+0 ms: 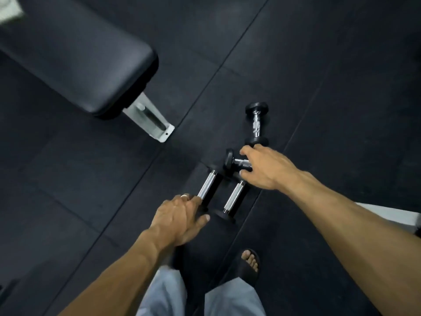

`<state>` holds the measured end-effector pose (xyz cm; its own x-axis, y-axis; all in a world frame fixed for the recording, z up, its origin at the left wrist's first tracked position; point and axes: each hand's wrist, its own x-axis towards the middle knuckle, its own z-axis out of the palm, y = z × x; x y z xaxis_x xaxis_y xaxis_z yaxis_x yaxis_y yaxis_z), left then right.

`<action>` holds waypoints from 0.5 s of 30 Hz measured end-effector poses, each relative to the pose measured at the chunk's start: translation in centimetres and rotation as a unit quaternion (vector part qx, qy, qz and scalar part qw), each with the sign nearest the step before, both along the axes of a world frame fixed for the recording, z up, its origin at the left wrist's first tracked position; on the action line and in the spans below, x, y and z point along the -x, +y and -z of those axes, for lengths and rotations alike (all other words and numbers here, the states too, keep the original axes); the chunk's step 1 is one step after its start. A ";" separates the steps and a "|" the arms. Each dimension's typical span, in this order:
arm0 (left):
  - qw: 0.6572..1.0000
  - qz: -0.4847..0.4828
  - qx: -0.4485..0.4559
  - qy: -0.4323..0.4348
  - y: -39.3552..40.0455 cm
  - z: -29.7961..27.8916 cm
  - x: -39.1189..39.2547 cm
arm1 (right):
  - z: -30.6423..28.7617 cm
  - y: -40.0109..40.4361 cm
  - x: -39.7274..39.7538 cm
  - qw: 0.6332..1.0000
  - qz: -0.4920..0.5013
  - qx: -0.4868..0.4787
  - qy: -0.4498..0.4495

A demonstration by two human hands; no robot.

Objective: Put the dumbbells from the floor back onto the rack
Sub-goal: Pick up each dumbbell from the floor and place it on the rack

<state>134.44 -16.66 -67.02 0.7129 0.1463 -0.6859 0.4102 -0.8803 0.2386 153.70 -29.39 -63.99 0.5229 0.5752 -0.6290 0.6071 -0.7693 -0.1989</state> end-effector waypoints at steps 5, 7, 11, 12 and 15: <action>0.999 0.005 -0.009 0.031 2.7 10.5 0.5 | 10.1 3.4 -0.3 1.000 0.004 0.015 0.014; 0.999 0.004 -0.016 0.038 3.8 14.8 0.6 | 14.2 4.7 -0.4 1.000 0.002 0.020 0.010; 0.999 0.008 -0.023 0.022 5.5 24.2 0.1 | 22.7 6.8 -0.4 1.000 -0.005 0.027 0.000; 0.999 0.008 -0.022 0.023 5.9 26.5 -0.2 | 24.8 7.2 -0.3 1.000 -0.007 0.028 0.001; 0.998 0.017 0.009 0.052 6.1 32.1 -1.0 | 30.2 8.1 -0.1 1.000 -0.011 0.028 0.009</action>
<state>135.42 -10.53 -99.15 0.6419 0.1102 -0.7588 0.4028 -0.8905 0.2114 153.82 -21.28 -94.20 0.4992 0.5502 -0.6693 0.6207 -0.7661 -0.1668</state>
